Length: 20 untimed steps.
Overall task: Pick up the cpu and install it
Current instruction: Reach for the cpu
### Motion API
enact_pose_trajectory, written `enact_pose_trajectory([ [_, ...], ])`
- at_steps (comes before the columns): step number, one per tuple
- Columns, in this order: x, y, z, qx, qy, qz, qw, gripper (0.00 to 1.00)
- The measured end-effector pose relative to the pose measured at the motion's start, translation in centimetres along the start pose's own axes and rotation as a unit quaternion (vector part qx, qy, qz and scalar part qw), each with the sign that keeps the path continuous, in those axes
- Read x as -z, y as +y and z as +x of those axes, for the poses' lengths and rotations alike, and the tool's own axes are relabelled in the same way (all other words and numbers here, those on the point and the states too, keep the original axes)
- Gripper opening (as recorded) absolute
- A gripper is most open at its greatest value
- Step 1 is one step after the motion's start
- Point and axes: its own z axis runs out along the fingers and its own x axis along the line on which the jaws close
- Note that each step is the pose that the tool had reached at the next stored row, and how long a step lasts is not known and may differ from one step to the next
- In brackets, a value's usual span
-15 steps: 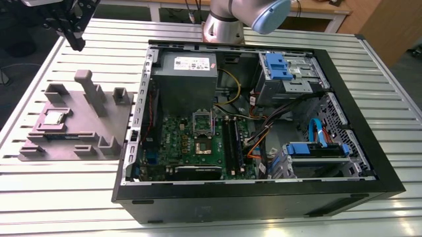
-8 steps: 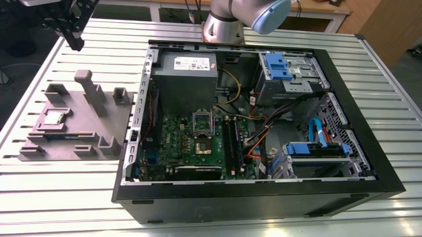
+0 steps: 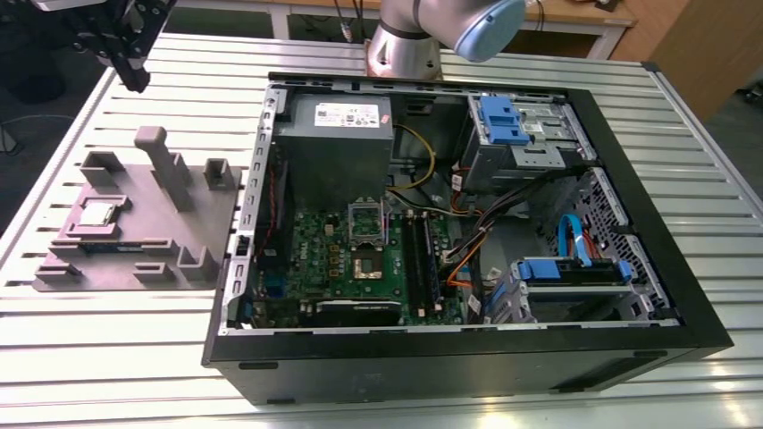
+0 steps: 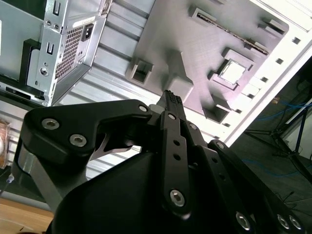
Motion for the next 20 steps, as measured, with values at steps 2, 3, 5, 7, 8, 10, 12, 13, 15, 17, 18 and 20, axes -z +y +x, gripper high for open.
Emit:
enact_pose_trajectory([
  [2, 0.0, 0.0, 0.03, 0.0, 0.0, 0.0, 1.0, 0.1],
  [3, 0.0, 0.0, 0.06, 0.0, 0.0, 0.0, 1.0, 0.1],
  [5, 0.0, -0.01, 0.1, 0.0, 0.0, 0.0, 1.0, 0.1],
  [7, 0.01, -0.01, 0.15, 0.0, 0.0, 0.0, 1.0, 0.1],
  [8, 0.01, -0.01, 0.16, 0.0, 0.0, 0.0, 1.0, 0.1],
  [10, 0.0, -0.01, 0.2, 0.0, 0.0, 0.0, 1.0, 0.1],
  [12, 0.01, -0.02, 0.23, 0.0, 0.0, 0.0, 1.0, 0.1],
  [13, 0.01, -0.02, 0.25, 0.0, 0.0, 0.0, 1.0, 0.1],
  [15, 0.01, -0.02, 0.29, 0.0, 0.0, 0.0, 1.0, 0.1],
  [17, 0.01, -0.03, 0.36, 0.0, 0.0, 0.0, 1.0, 0.1],
  [18, 0.01, -0.03, 0.38, 0.0, 0.0, 0.0, 1.0, 0.1],
  [20, 0.02, -0.03, 0.42, 0.0, 0.0, 0.0, 1.0, 0.1],
])
